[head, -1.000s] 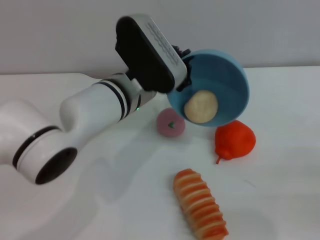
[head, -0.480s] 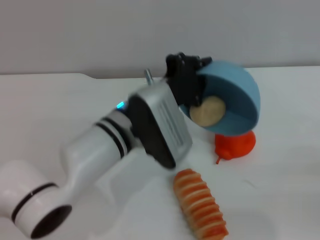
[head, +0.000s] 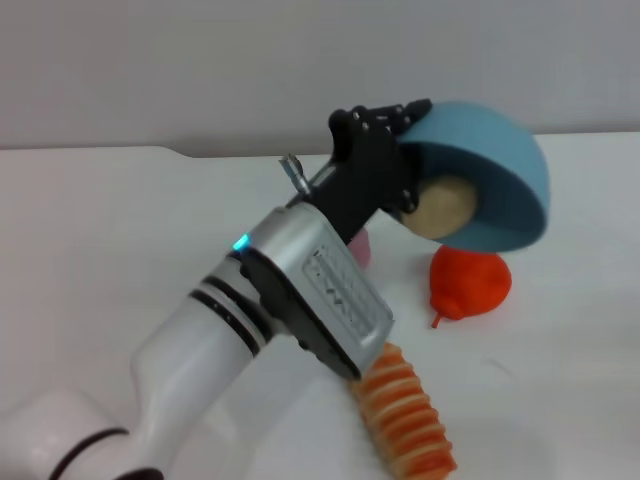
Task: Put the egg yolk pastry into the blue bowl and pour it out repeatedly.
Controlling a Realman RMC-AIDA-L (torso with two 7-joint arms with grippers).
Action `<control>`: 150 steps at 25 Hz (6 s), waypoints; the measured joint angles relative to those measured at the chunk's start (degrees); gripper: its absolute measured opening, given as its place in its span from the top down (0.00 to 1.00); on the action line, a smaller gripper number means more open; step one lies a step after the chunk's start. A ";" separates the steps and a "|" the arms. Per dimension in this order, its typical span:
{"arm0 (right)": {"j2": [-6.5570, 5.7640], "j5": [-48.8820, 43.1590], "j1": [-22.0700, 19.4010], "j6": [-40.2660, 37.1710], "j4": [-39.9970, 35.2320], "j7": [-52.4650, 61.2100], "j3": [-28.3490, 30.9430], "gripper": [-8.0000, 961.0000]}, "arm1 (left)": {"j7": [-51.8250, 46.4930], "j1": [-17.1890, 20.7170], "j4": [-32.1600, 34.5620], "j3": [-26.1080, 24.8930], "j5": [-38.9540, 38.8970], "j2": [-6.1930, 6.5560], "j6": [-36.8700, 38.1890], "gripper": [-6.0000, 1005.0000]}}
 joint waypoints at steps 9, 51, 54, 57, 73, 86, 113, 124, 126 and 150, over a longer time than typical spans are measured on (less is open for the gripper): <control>-0.77 0.00 0.31 0.25 -0.01 0.00 0.12 0.60 | 0.13 -2.67 -0.29 9.01 -4.01 -0.01 0.62 0.99; -4.03 0.18 1.11 0.79 -0.59 -0.09 1.61 0.60 | -7.34 -7.40 -3.44 13.63 -26.73 0.00 22.96 0.99; -4.27 0.18 1.58 0.79 -0.43 -0.09 1.64 0.60 | -7.65 -7.34 -3.47 14.61 -26.25 -0.01 25.08 1.00; -4.39 0.18 2.07 0.79 -0.29 -0.09 1.65 0.60 | -8.67 -7.47 -3.81 15.93 -25.69 -0.01 27.87 0.99; -4.47 0.82 1.98 0.34 -0.74 0.12 2.19 0.60 | -18.55 -8.29 -0.62 12.94 -24.41 0.00 32.75 0.99; -4.32 0.82 2.17 0.65 -0.81 0.09 2.01 0.60 | -7.19 -11.93 3.59 14.79 -19.43 0.00 18.30 0.99; -3.97 -7.98 7.52 0.28 -8.44 -2.10 -19.33 0.60 | -6.14 1.08 -8.80 -52.33 -25.51 0.91 -50.74 0.99; -3.26 -11.36 12.14 -0.06 -17.15 1.52 -33.14 0.60 | -21.16 0.60 -10.98 -75.34 -3.86 1.49 -88.60 0.99; -3.26 -11.98 12.69 -0.67 -19.38 3.97 -35.37 0.60 | -26.81 0.42 -13.63 -76.18 2.35 1.50 -94.31 0.99; 1.39 -20.91 17.13 -0.01 -24.76 30.41 -47.87 0.59 | -38.90 0.65 -28.56 -76.44 17.70 1.31 -116.57 0.99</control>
